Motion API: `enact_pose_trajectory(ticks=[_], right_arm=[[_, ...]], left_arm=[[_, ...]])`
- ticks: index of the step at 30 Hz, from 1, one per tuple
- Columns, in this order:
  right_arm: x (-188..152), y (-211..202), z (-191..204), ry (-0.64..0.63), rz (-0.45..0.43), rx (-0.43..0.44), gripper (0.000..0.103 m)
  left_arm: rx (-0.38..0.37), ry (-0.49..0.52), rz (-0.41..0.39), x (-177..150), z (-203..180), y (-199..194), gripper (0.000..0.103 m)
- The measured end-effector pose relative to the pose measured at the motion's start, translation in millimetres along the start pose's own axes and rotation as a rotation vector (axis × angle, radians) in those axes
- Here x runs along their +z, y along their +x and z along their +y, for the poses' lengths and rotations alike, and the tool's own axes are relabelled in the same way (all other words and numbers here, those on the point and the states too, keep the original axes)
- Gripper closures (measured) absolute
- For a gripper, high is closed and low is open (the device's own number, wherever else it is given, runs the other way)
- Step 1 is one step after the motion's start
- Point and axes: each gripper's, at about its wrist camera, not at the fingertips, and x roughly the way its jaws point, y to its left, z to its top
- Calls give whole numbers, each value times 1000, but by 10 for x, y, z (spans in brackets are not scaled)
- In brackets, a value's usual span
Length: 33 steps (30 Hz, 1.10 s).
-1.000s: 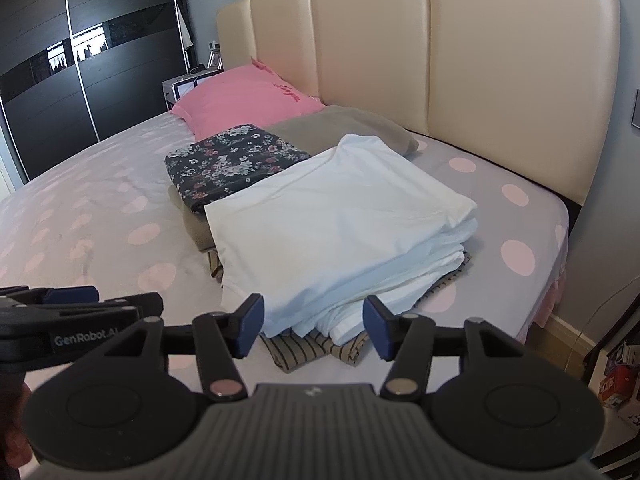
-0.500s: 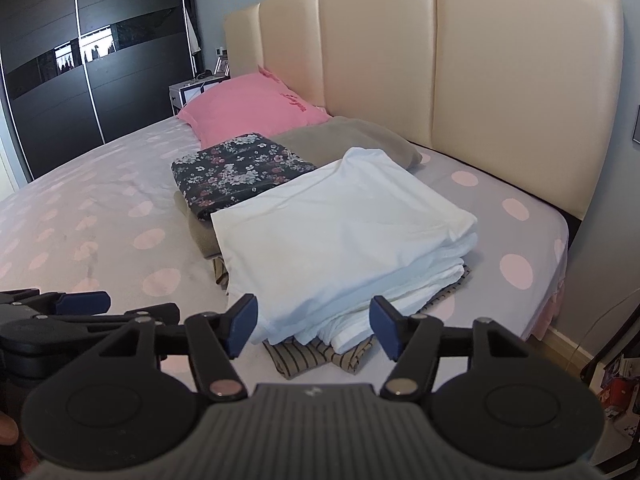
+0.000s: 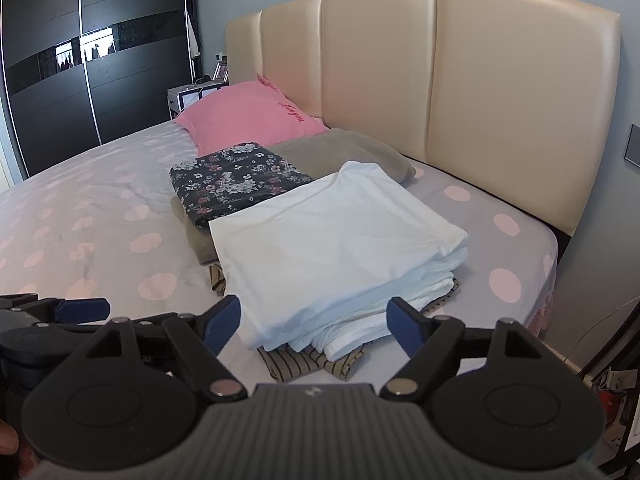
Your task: Fold clothes
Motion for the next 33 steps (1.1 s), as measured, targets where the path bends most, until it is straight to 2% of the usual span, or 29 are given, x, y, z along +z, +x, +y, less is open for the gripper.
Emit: enact_pose_trajectory(ticks=[33], right_arm=[[-4,-63,46,-14,-6,-1,21]], left_arm=[[3,3,0,-4,26,-51,33]])
